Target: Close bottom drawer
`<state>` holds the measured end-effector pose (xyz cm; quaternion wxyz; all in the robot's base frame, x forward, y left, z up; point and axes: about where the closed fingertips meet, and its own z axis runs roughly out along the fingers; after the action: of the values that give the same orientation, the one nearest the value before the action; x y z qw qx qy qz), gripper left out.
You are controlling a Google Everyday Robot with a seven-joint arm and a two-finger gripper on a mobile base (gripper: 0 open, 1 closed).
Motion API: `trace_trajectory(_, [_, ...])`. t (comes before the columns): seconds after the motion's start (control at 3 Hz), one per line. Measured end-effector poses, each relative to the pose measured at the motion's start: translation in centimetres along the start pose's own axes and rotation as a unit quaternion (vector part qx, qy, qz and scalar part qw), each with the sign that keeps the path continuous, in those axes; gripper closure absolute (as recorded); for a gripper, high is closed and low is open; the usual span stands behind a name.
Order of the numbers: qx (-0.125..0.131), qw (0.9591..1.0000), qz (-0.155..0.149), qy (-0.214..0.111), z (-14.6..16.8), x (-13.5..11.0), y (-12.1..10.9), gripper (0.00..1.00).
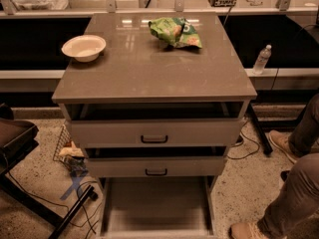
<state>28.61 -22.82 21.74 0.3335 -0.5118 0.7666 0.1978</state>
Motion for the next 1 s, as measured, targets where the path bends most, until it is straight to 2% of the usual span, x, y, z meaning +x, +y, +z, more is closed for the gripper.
trace_trajectory(0.33, [-0.007,0.9999,0.003,-0.012,1.2,0.2,-0.1,1.0])
trace_trajectory(0.67, [-0.014,0.9983,-0.003,-0.056,5.5,-0.4,-2.0,1.0])
trace_trajectory(1.0, [-0.012,0.9969,-0.009,-0.077,7.8,-0.8,-3.7,1.0])
